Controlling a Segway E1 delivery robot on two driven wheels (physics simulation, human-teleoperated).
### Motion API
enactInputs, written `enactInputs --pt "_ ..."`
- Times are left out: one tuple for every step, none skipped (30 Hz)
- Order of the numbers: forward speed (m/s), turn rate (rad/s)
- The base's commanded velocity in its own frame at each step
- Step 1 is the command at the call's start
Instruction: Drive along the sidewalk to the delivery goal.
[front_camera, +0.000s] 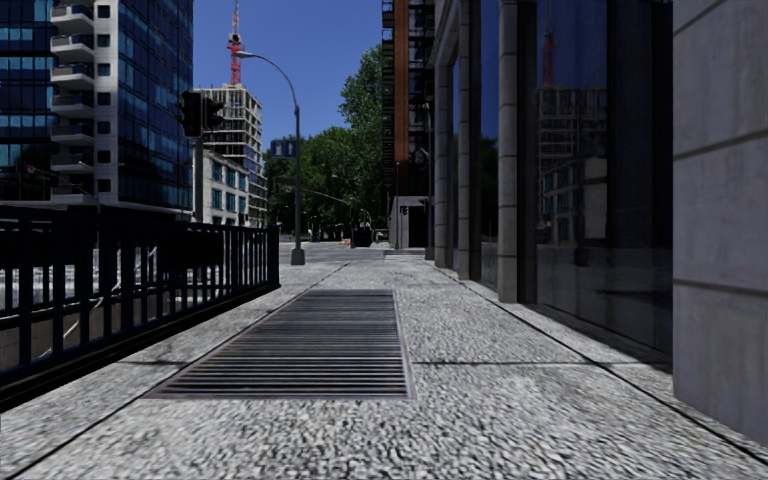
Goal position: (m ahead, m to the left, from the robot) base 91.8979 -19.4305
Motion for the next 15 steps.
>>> enactInputs --pt "2.00 0.00" --pt "2.00 0.00" --pt "2.00 0.00" --pt "2.00 0.00" --pt "2.00 0.00" --pt "2.00 0.00" --pt "2.00 0.00" --pt "2.00 0.00" --pt "2.00 0.00" --pt "2.00 0.00" --pt "2.00 0.00" --pt "2.00 0.00" --pt "2.00 0.00" --pt "2.00 0.00" --pt "2.00 0.00"
